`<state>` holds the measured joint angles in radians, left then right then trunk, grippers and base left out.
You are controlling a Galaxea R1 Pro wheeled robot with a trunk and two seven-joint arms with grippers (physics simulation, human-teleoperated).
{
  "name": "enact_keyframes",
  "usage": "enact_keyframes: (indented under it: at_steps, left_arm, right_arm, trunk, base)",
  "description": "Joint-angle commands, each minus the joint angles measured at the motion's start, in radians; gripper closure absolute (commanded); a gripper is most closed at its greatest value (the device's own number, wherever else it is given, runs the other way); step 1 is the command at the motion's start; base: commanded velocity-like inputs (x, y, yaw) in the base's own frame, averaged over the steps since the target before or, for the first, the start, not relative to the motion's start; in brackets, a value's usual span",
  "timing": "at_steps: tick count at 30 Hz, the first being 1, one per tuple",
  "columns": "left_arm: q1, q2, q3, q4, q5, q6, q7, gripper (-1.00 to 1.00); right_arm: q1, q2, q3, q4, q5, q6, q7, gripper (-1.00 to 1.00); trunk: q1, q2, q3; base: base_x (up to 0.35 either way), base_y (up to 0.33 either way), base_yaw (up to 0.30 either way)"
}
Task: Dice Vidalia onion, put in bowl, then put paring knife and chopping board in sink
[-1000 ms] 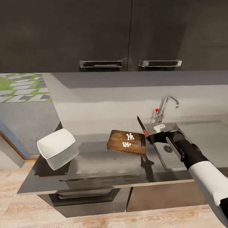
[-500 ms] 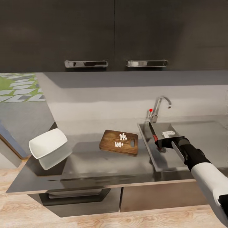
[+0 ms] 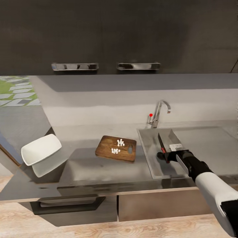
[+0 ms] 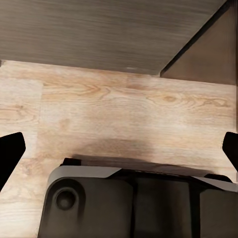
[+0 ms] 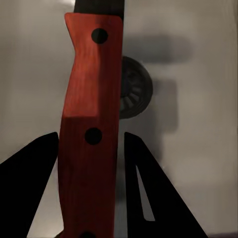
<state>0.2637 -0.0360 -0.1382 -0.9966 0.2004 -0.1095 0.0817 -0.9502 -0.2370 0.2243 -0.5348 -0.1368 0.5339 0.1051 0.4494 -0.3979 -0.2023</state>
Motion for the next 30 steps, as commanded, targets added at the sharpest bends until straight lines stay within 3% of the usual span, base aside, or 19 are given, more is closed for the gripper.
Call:
enact_keyframes:
  at_steps: [1,10,30]
  left_arm:
    - [0.0,0.001,-0.003,-0.002,0.008,-0.002,0.006,-1.0]
    - [0.0,0.001,-0.003,-0.003,0.008,-0.002,0.006,-1.0]
    - [0.0,0.001,-0.003,-0.004,0.009,-0.002,0.006,-1.0]
  right_arm:
    - [-0.001,0.004,0.007,0.008,-0.009,0.001,-0.007,1.0]
    - [-0.001,0.009,0.008,0.031,-0.013,-0.029,0.0,1.0]
    - [-0.001,0.011,0.01,0.125,-0.014,-0.03,0.004,1.0]
  trunk:
    - [0.001,-0.002,-0.002]
    - [0.001,-0.002,-0.003]
    - [0.001,-0.002,-0.035]
  base:
    - [0.0,-0.102,0.0]
    - [0.0,-0.013,0.0]
    - [0.067,-0.017,0.0]
